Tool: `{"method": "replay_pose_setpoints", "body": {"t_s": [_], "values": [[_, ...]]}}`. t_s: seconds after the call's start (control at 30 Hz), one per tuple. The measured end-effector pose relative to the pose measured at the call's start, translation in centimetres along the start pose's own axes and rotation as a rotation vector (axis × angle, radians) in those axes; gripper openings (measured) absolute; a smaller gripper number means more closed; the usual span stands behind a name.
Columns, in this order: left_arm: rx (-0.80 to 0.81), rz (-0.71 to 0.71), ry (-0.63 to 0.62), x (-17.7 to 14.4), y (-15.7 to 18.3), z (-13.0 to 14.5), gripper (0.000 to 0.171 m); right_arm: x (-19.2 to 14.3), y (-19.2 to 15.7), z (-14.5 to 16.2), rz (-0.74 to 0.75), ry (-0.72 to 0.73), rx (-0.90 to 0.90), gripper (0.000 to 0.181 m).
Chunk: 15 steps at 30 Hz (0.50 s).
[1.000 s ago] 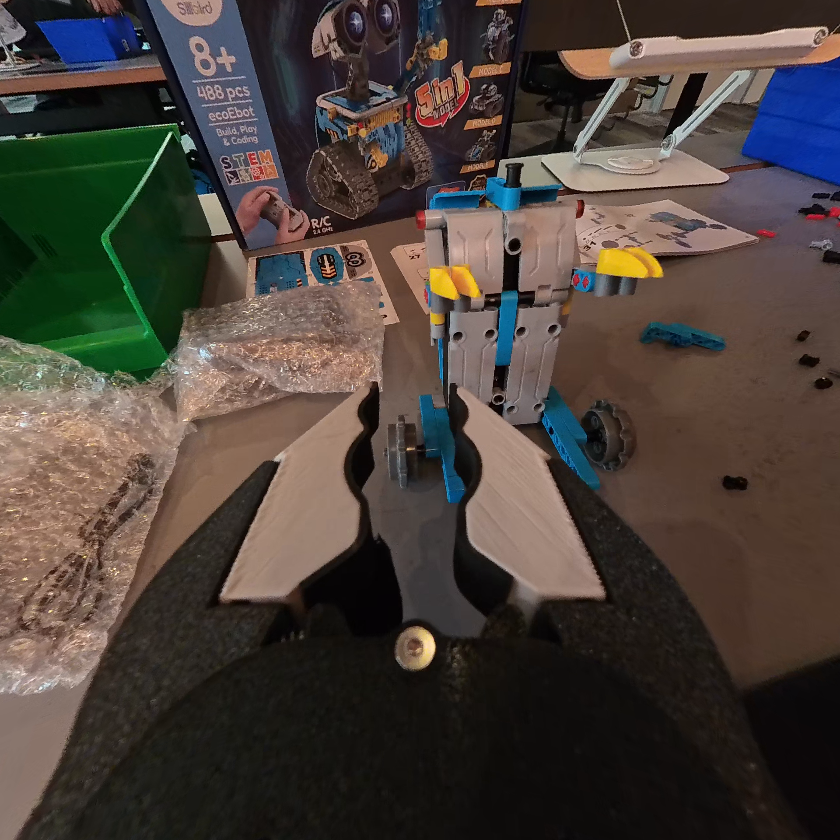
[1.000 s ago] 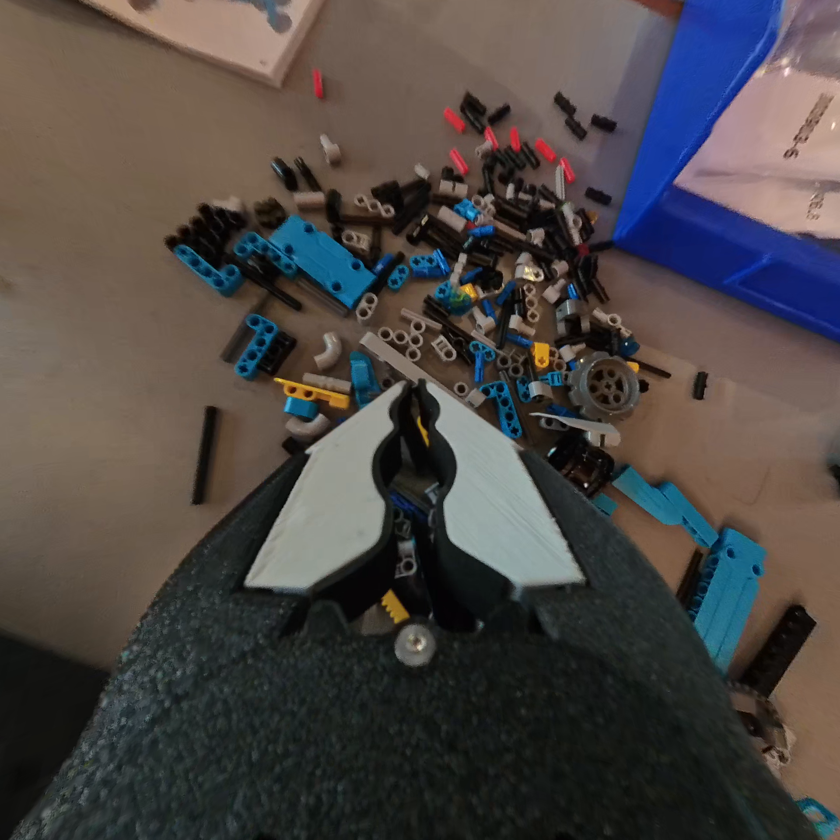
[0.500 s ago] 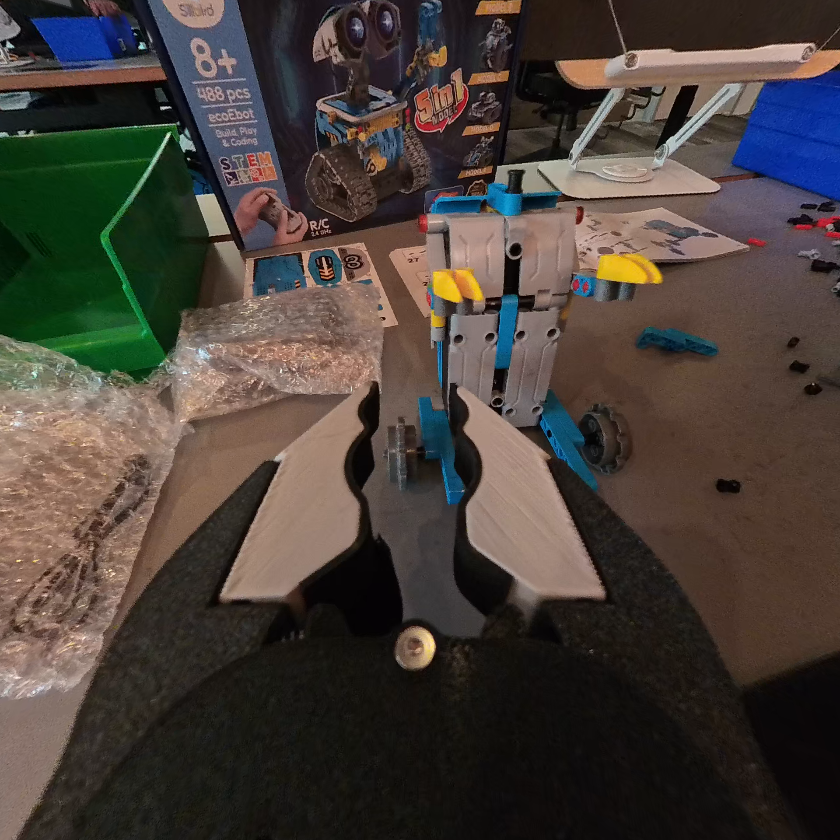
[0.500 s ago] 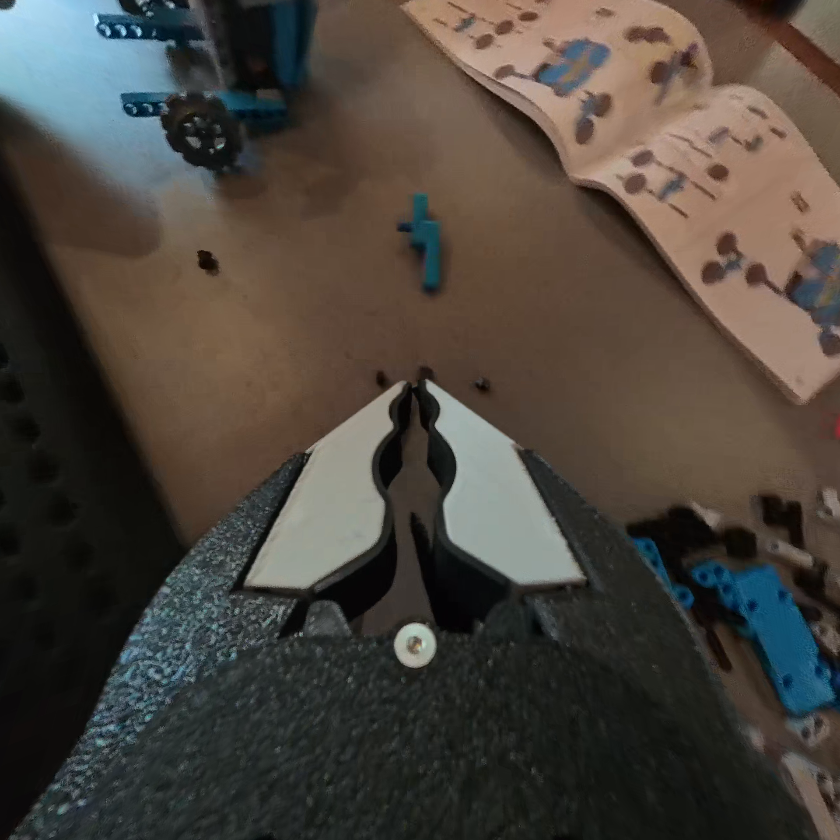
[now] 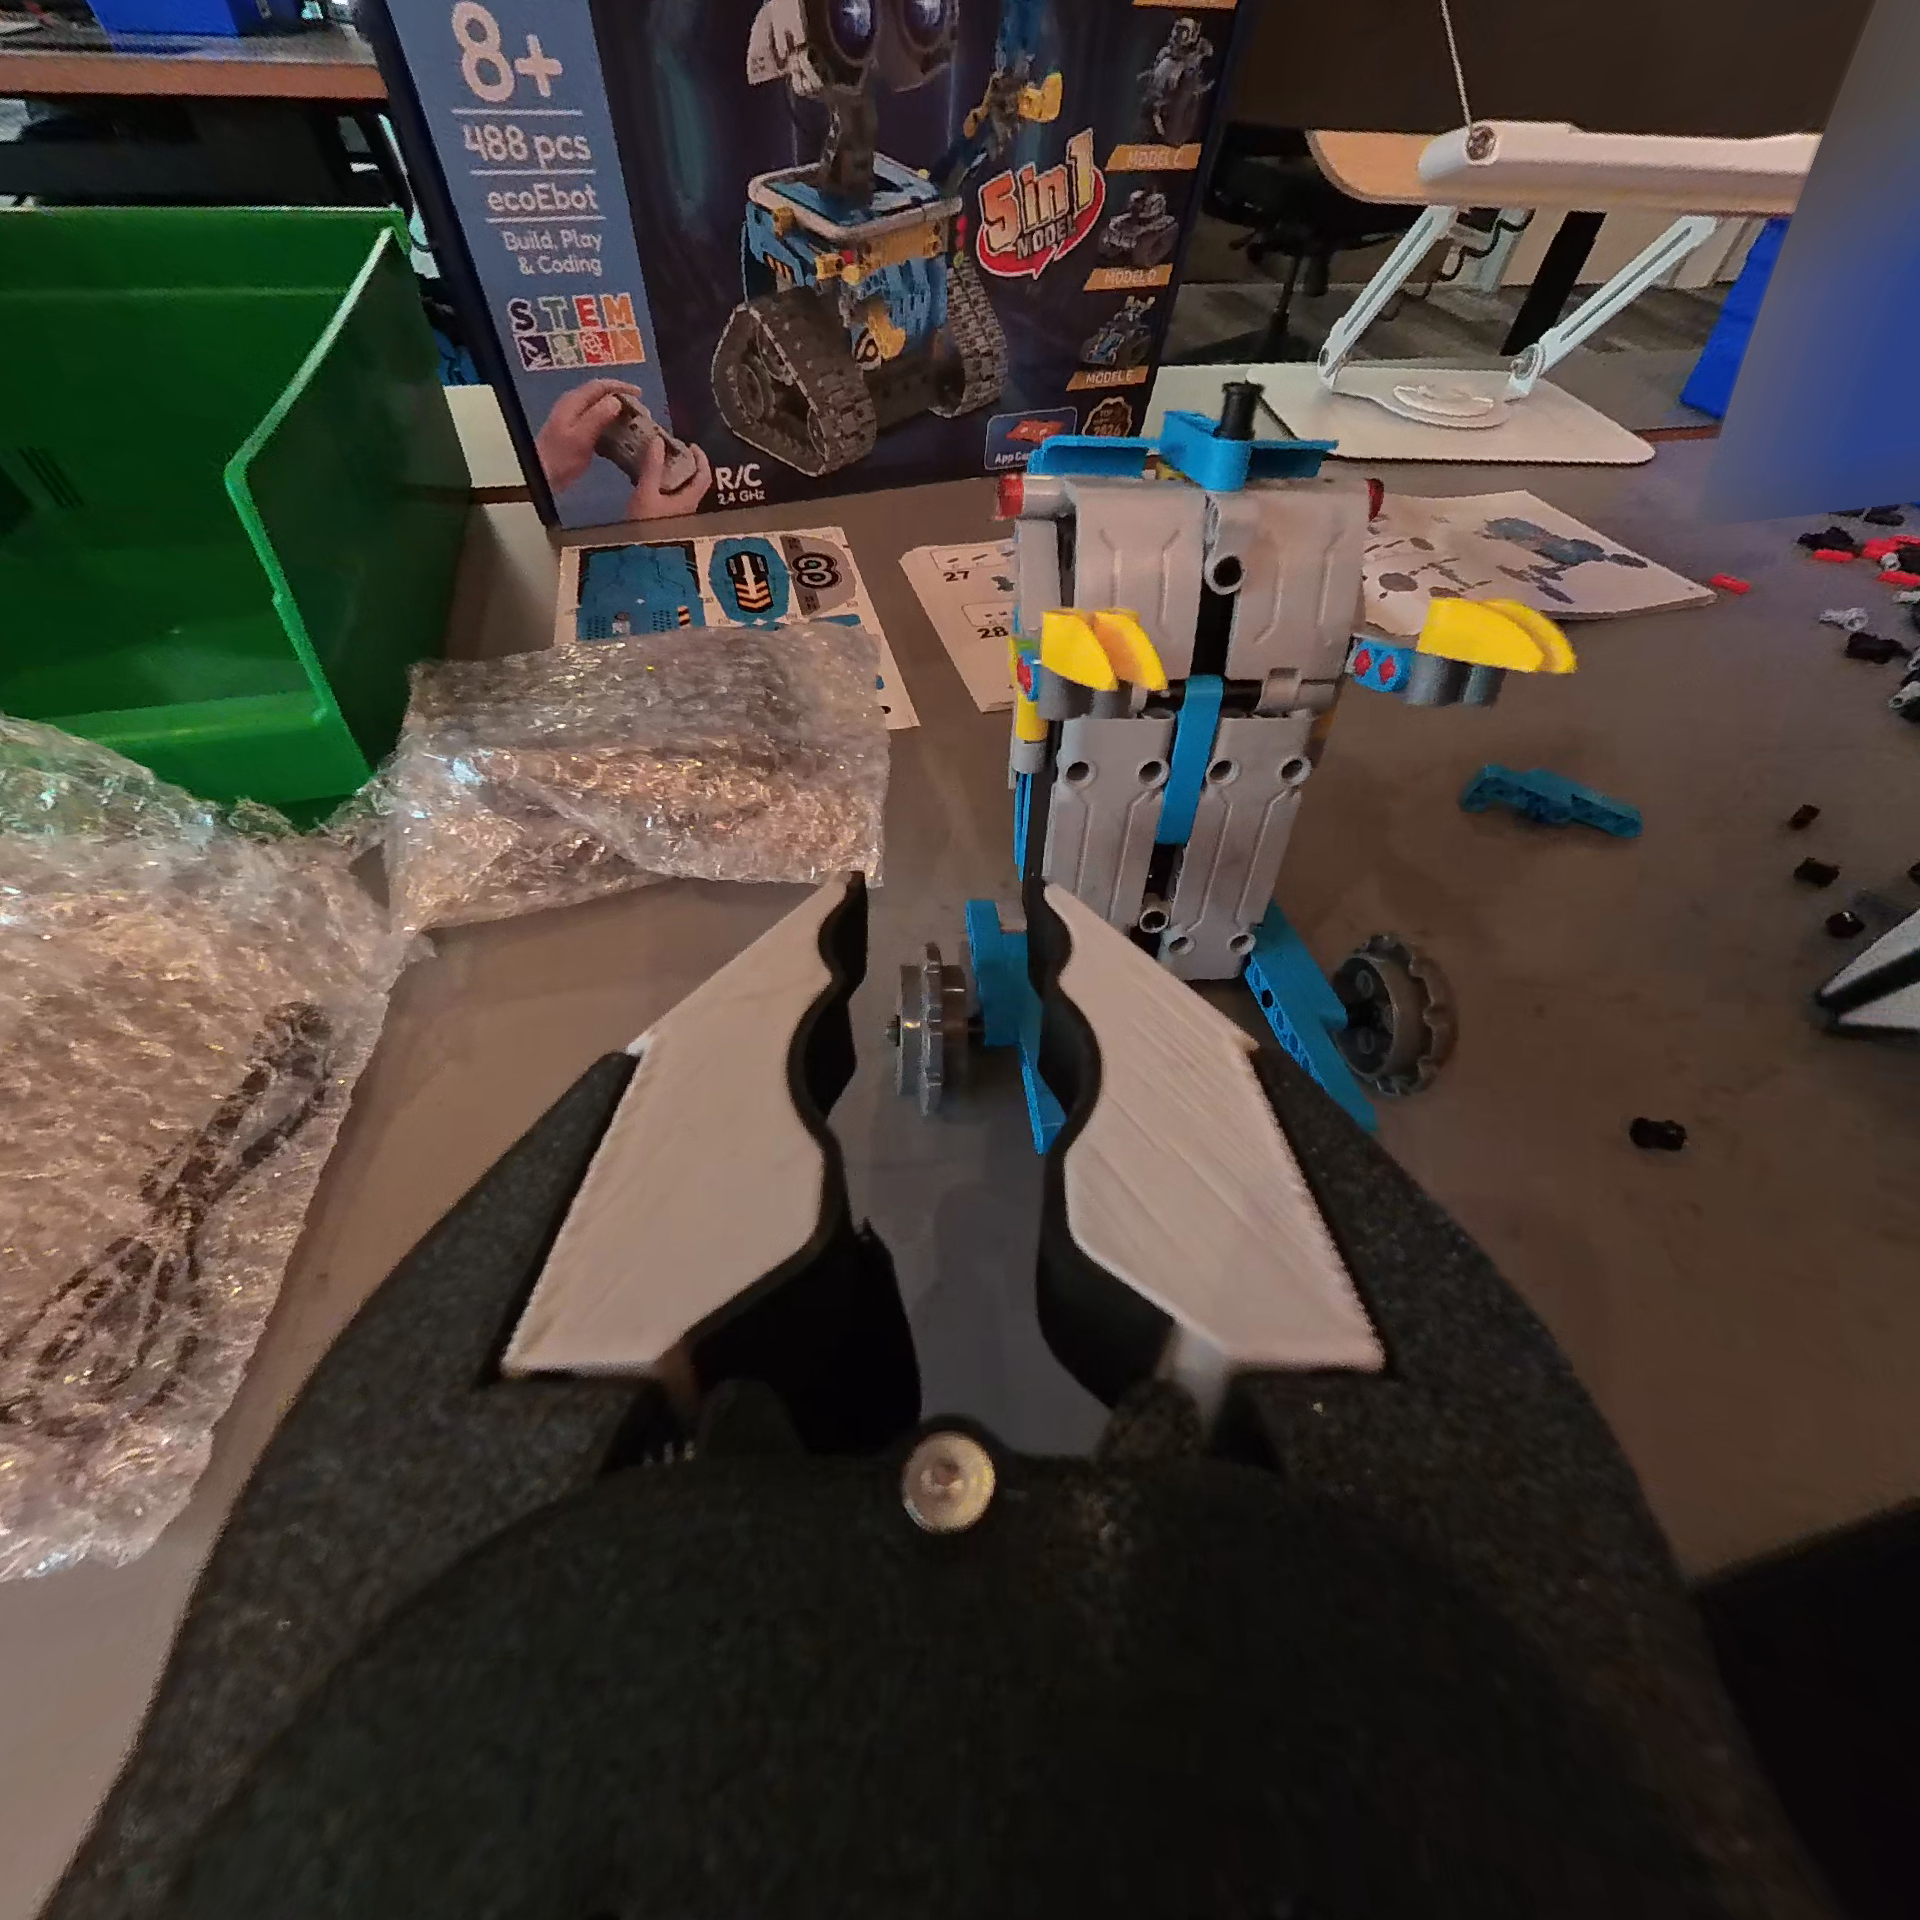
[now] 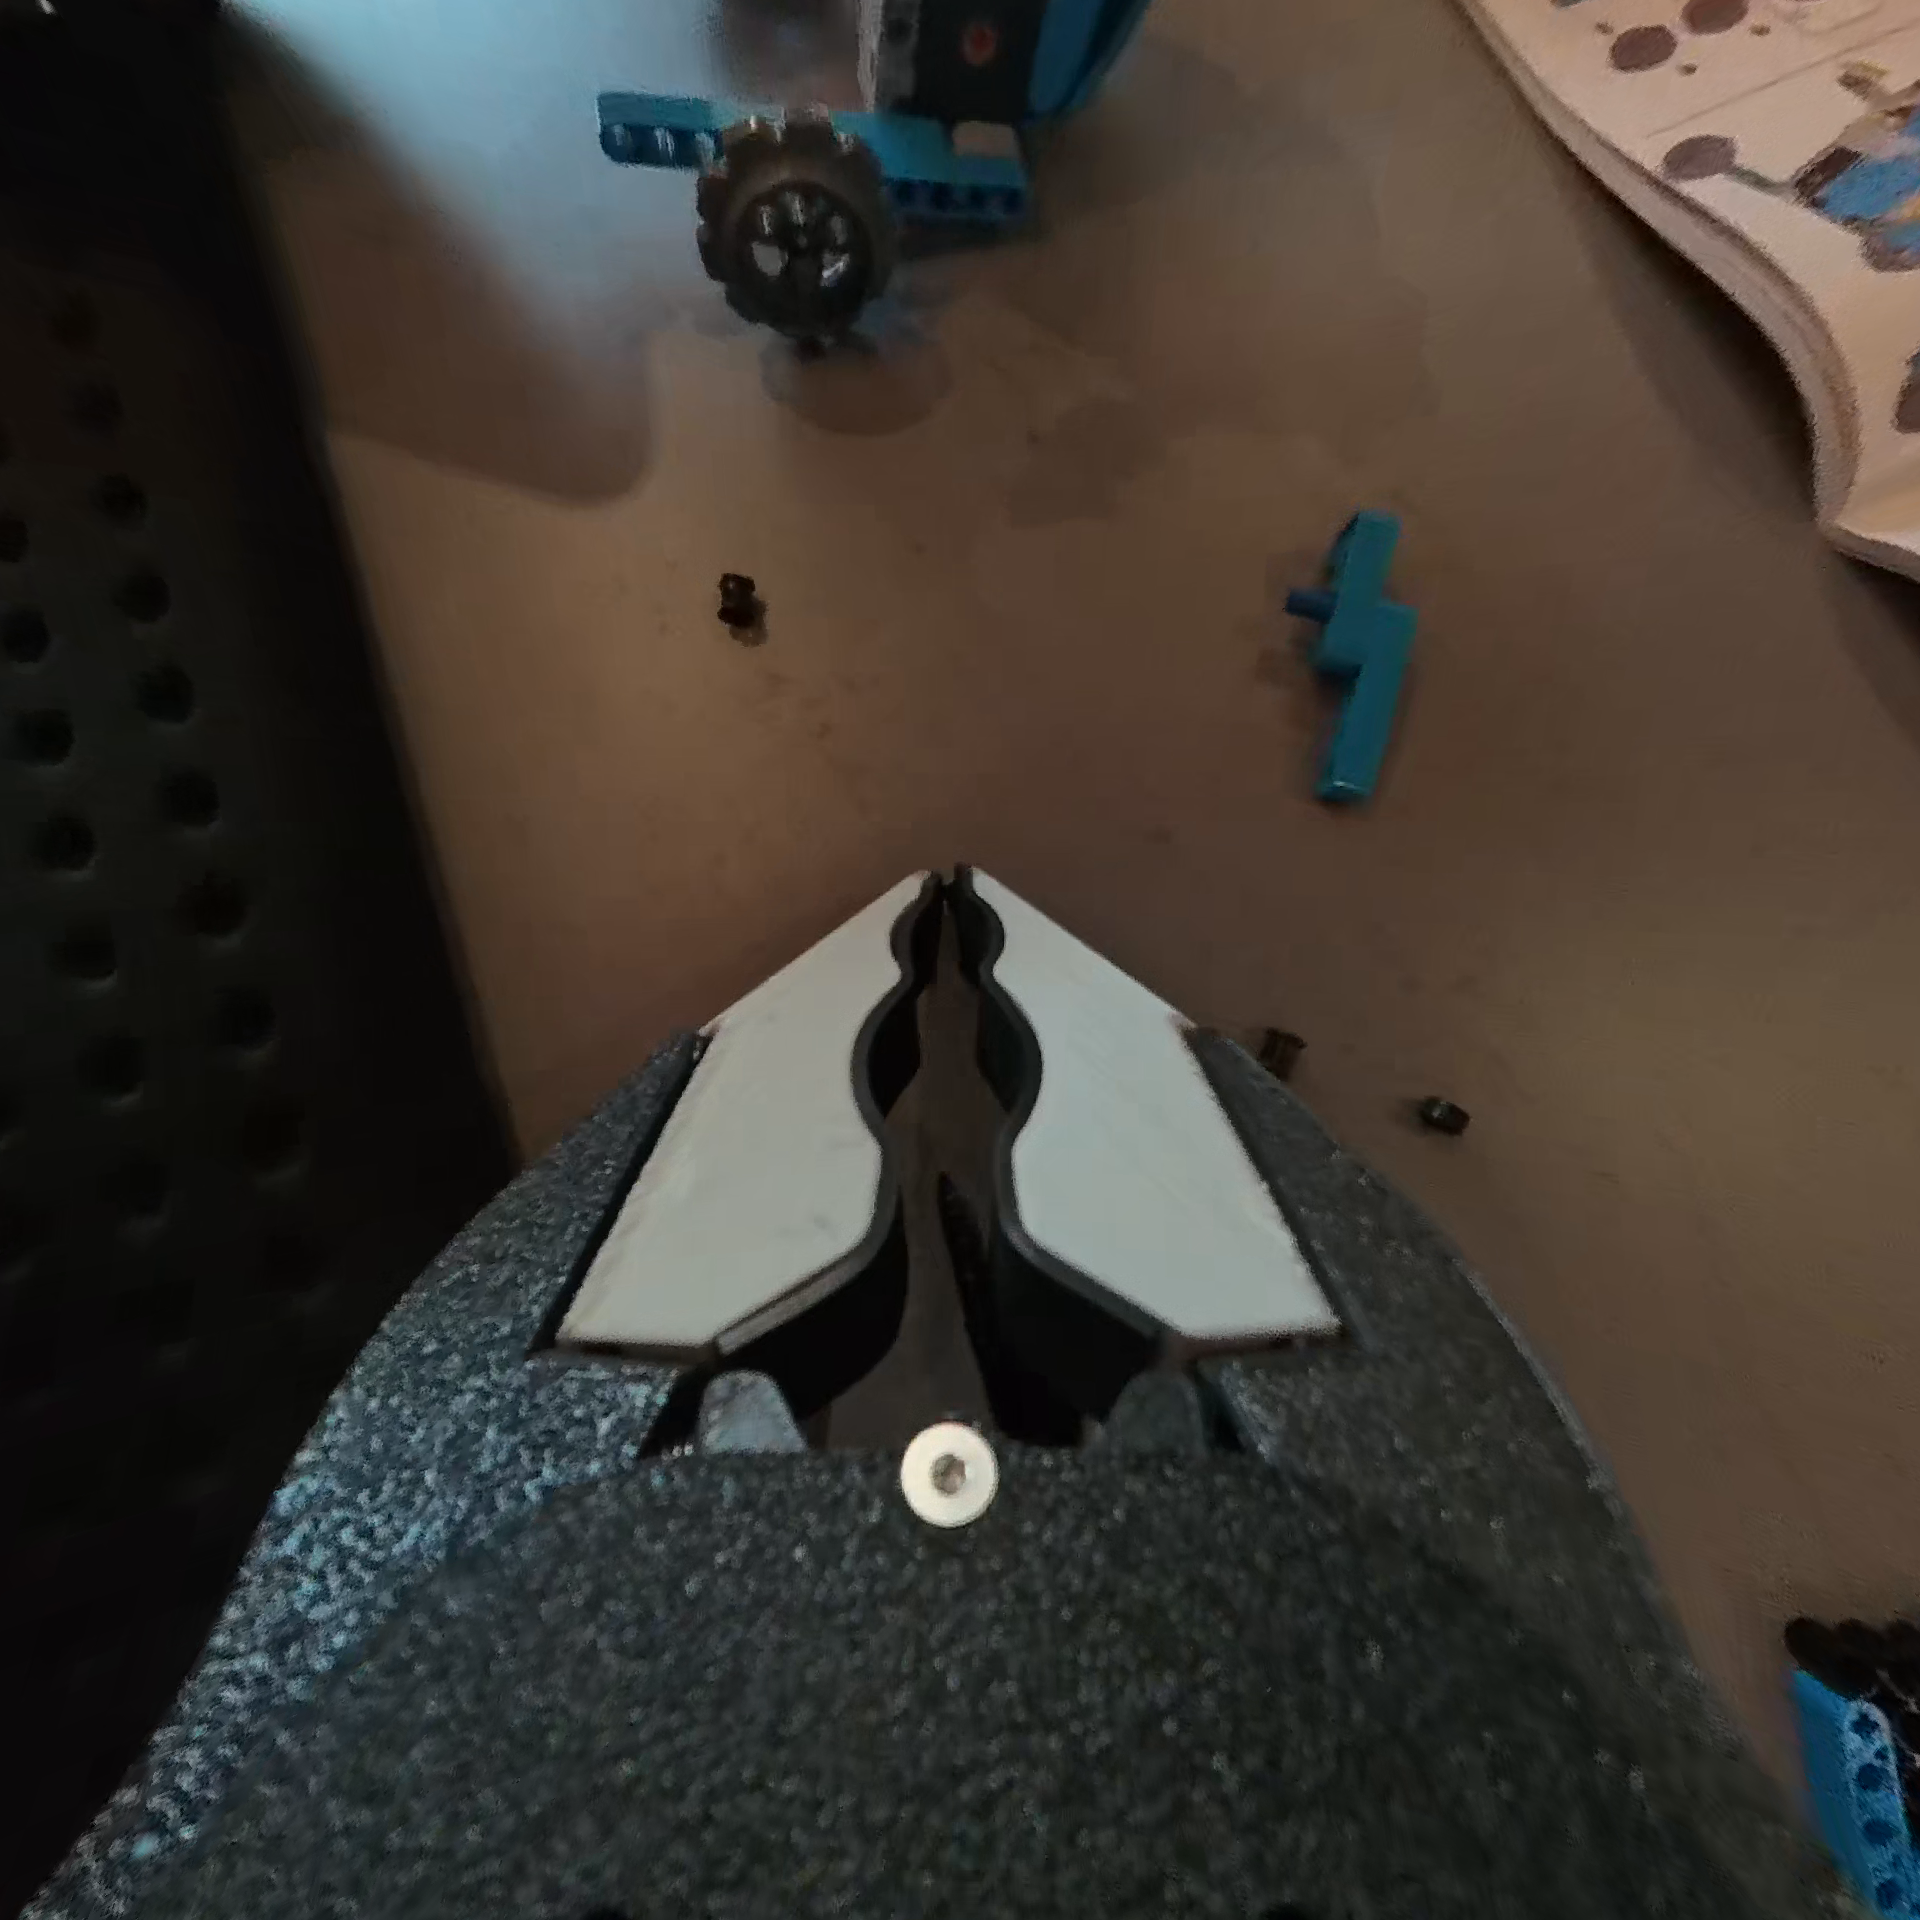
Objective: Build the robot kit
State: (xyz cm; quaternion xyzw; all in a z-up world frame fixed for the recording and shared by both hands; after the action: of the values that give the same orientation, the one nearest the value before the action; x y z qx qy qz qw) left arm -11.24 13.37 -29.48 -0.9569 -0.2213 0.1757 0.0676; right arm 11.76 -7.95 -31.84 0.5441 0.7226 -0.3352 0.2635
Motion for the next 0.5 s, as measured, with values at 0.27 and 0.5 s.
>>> {"method": "replay_pose_setpoints", "body": {"t_s": [0.27, 0.5], "values": [[-0.016, 0.003, -0.012, 0.2, -0.2, 0.0, 0.030, 0.2, 0.7, 0.5, 0.000, -0.001, 0.037, 0.015], [-0.006, 0.001, 0.004, 0.0, -0.1, 0.0, 0.030, -5.2, 3.5, -0.1, -0.070, 0.235, 0.247, 0.019]]}}
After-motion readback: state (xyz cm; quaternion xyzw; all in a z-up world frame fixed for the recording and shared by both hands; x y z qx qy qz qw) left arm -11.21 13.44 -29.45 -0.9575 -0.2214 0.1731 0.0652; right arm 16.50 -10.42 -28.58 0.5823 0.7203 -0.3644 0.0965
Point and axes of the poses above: each gripper's, where its closed fingertips meet, x out along the fingers, z out of its underside, y = z × x across the jaws, the point moved 9 cm from there along -x, back along the fingers, and after that the axes turned 15 degrees about x, right-handed, at the moved point
